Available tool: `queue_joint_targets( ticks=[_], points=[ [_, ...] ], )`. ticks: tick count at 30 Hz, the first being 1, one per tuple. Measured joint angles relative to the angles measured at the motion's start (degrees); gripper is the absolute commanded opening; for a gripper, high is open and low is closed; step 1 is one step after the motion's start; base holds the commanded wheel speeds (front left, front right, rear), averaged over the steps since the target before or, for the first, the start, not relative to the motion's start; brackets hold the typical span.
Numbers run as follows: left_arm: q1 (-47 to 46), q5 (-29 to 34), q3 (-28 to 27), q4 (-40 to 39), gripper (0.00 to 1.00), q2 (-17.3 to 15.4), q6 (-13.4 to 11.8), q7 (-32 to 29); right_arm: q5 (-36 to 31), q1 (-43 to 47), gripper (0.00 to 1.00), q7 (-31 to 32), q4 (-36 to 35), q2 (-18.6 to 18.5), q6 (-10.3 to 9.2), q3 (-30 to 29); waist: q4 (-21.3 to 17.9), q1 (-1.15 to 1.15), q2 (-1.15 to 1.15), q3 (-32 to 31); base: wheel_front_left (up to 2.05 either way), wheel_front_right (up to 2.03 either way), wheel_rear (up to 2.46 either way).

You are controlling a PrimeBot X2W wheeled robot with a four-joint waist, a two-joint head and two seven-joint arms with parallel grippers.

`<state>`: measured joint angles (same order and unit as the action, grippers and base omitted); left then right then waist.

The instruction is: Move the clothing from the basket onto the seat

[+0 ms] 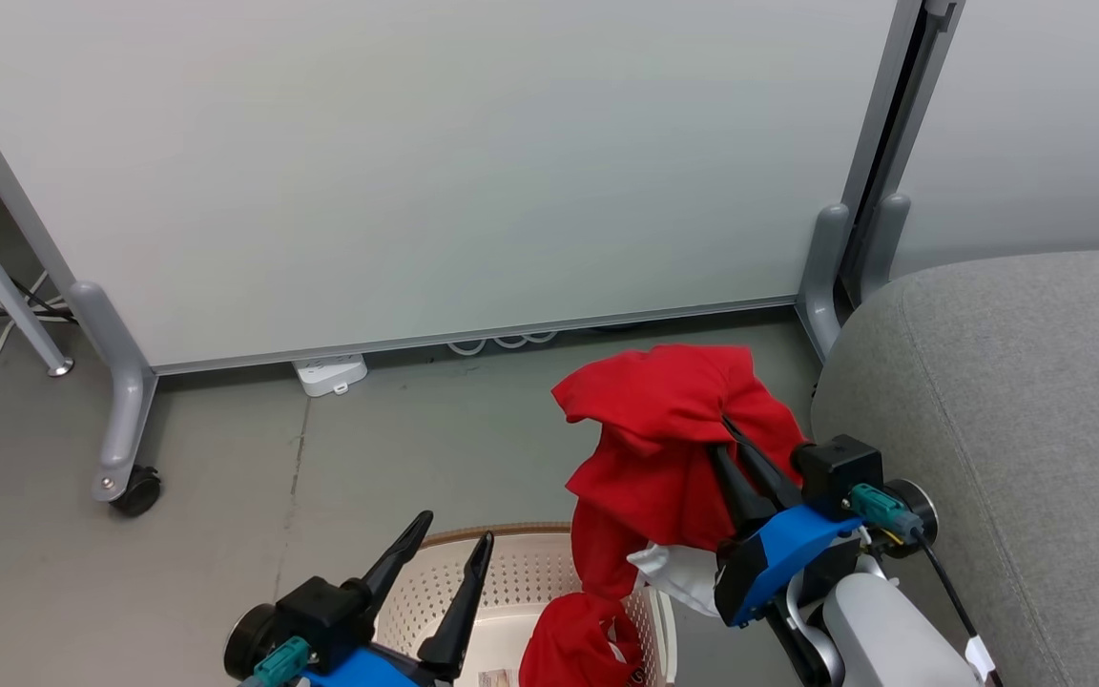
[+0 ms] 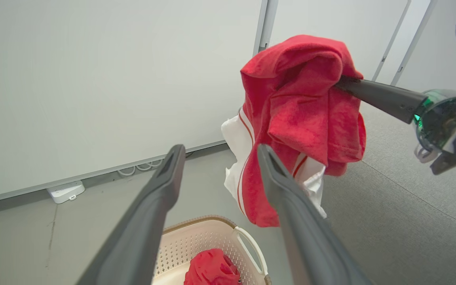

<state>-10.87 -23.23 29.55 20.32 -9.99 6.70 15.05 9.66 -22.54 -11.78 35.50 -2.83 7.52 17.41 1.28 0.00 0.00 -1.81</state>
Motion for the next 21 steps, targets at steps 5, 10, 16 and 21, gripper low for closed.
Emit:
queue_joint_targets(
  ticks=[5,10,16,21],
  points=[
    [0.8,1.5,-1.7,0.0,1.0,0.6,0.4,0.0,0.0,0.1,0.0,0.2,-0.2,0.0,0.0,0.0,-0.2,0.0,0.0,0.2,0.0,0.0,0.0],
    [1.5,2.3,-2.8,0.3,1.0,1.1,0.5,0.0,0.0,0.1,0.0,0.2,-0.3,0.0,0.0,0.3,-1.1,0.0,0.0,0.4,0.0,0.0,0.0],
    [1.5,3.1,-3.1,0.2,1.0,1.2,0.6,0.0,0.3,0.1,0.0,0.5,-0.4,0.0,0.0,0.6,-4.5,0.0,0.0,0.8,0.0,0.0,0.0],
    [1.2,3.2,-2.5,-0.6,1.0,1.3,0.6,0.0,0.0,0.0,0.0,0.5,-0.3,0.0,-0.01,0.4,-8.8,0.0,0.0,1.2,0.0,0.0,0.0]
  ],
)
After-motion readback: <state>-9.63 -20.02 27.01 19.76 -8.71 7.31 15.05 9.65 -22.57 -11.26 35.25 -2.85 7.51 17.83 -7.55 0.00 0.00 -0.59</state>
